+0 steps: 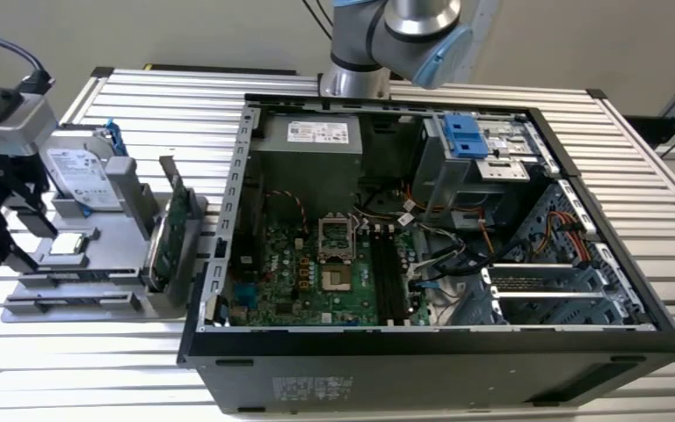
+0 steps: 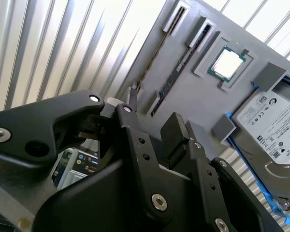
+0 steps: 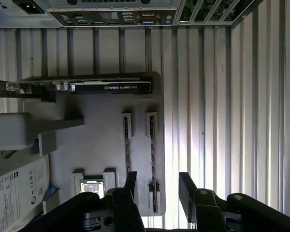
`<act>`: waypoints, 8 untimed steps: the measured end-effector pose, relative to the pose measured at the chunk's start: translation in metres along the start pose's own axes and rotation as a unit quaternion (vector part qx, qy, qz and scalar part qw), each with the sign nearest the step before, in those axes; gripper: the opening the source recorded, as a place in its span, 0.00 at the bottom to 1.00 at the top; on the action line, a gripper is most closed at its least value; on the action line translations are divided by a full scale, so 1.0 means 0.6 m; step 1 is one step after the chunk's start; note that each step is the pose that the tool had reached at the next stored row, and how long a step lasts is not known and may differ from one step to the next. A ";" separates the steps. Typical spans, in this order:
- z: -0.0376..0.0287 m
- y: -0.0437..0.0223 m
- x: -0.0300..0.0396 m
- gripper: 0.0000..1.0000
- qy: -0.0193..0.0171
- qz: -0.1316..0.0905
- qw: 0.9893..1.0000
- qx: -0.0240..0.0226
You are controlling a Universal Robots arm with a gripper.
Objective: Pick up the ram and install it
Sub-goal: 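Pick up the ram and move it above insertion slot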
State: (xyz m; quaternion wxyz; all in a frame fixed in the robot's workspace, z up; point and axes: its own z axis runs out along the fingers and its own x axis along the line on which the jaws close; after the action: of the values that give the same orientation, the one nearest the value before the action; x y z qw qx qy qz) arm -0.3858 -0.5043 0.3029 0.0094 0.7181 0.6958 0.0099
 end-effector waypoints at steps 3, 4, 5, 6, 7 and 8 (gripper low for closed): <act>0.003 0.000 0.000 1.00 0.000 0.000 1.000 0.000; 0.004 0.000 0.000 1.00 0.000 0.000 1.000 0.000; 0.005 0.000 0.000 1.00 0.000 0.000 1.000 0.000; 0.006 0.000 0.000 1.00 0.000 0.000 1.000 0.001; 0.006 0.000 0.000 1.00 0.000 0.000 1.000 0.001; 0.007 0.000 0.000 1.00 0.000 0.000 1.000 0.001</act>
State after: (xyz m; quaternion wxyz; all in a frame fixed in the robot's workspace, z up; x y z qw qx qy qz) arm -0.3858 -0.5043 0.2985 0.0088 0.7181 0.6958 0.0093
